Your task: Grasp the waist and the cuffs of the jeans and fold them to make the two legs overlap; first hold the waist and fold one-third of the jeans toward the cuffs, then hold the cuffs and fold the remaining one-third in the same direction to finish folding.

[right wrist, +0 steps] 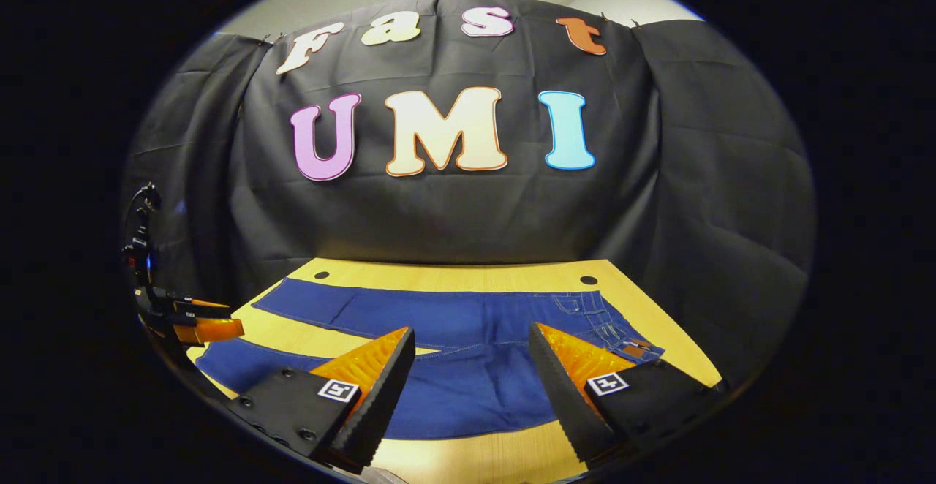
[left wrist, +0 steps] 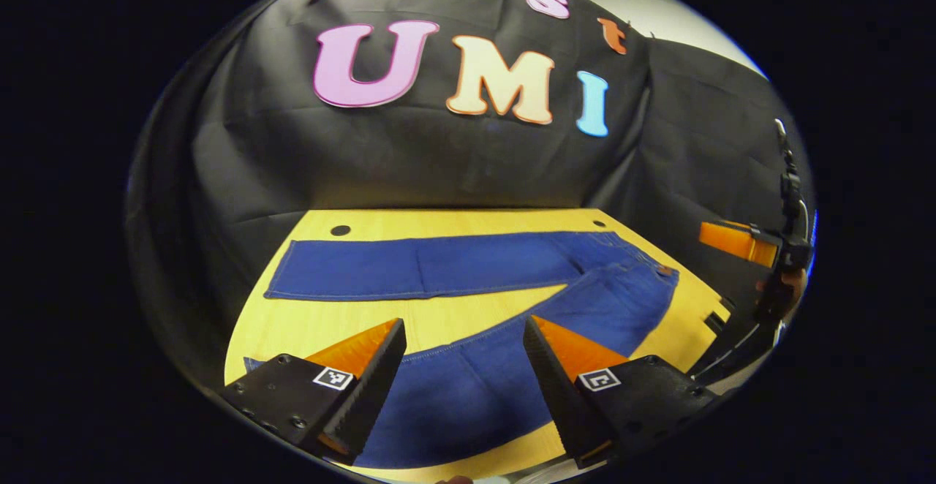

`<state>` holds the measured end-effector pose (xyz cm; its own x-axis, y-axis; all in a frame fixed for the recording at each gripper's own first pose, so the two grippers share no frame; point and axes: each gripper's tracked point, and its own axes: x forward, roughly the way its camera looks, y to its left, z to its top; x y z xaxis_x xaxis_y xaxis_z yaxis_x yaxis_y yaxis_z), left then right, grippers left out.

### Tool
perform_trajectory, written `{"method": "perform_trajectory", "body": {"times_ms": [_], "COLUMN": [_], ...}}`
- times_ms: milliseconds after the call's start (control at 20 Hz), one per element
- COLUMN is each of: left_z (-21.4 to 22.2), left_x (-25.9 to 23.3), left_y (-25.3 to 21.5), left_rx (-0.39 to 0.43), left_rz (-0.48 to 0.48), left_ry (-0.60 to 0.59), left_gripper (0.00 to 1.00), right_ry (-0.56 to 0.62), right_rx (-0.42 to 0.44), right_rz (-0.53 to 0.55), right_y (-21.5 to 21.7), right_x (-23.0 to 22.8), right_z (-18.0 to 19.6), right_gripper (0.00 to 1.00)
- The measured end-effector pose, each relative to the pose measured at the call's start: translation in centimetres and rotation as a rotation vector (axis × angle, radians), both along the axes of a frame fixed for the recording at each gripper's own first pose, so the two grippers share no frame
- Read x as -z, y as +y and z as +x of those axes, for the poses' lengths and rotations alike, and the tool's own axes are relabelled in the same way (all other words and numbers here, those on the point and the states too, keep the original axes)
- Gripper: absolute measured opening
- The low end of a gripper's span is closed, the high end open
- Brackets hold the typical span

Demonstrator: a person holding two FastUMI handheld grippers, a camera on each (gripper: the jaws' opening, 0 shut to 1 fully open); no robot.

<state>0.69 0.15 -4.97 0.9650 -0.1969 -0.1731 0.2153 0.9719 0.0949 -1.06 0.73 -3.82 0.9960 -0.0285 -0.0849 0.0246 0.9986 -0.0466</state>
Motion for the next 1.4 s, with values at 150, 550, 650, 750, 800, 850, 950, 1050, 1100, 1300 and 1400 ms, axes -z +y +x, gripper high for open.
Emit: {"method": "perform_trajectory", "body": {"times_ms": [150,550,650,750,800,850,950,1050,1100,1300,1400], "left_z": [-0.7,-6.2,-7.3,-7.9,-8.0,-8.1,-8.1,-8.0,-7.8,-7.9,-7.9], "left_x": [3.2,12.6,15.0,16.4,16.7,17.0,17.2,17.1,17.2,17.7,17.8], "left_y": [0.2,3.6,4.8,6.0,6.4,6.7,6.9,7.2,7.5,7.9,8.0], "left_rx": [0.119,0.368,0.395,0.398,0.397,0.391,0.378,0.382,0.383,0.381,0.393], "left_rz": [0.077,0.340,0.381,0.428,0.445,0.457,0.470,0.503,0.530,0.612,0.653], "left_ry": [0.115,0.468,0.557,0.616,0.631,0.642,0.655,0.653,0.652,0.666,0.668], "left_gripper": [0.95,0.96,0.95,0.96,0.96,0.95,0.94,0.93,0.92,0.88,0.87], "right_ry": [0.037,0.119,0.132,0.147,0.152,0.155,0.161,0.173,0.177,0.190,0.197], "right_rx": [-0.004,-0.002,-0.007,-0.009,-0.011,-0.013,-0.015,-0.010,-0.010,-0.013,-0.015], "right_rz": [0.014,-0.029,-0.036,-0.043,-0.044,-0.044,-0.048,-0.058,-0.059,-0.049,-0.046], "right_y": [0.2,0.6,0.8,0.8,0.9,0.9,0.9,0.6,0.5,0.3,0.3], "right_x": [1.3,4.0,4.4,4.9,5.1,5.2,5.4,5.9,6.0,6.3,6.5], "right_z": [-0.2,-1.0,-1.0,-1.0,-1.1,-1.0,-0.9,-0.7,-0.6,-0.2,0.0], "right_gripper": [0.97,0.92,0.92,0.97,0.97,0.92,0.93,0.98,0.98,0.98,0.97]}}
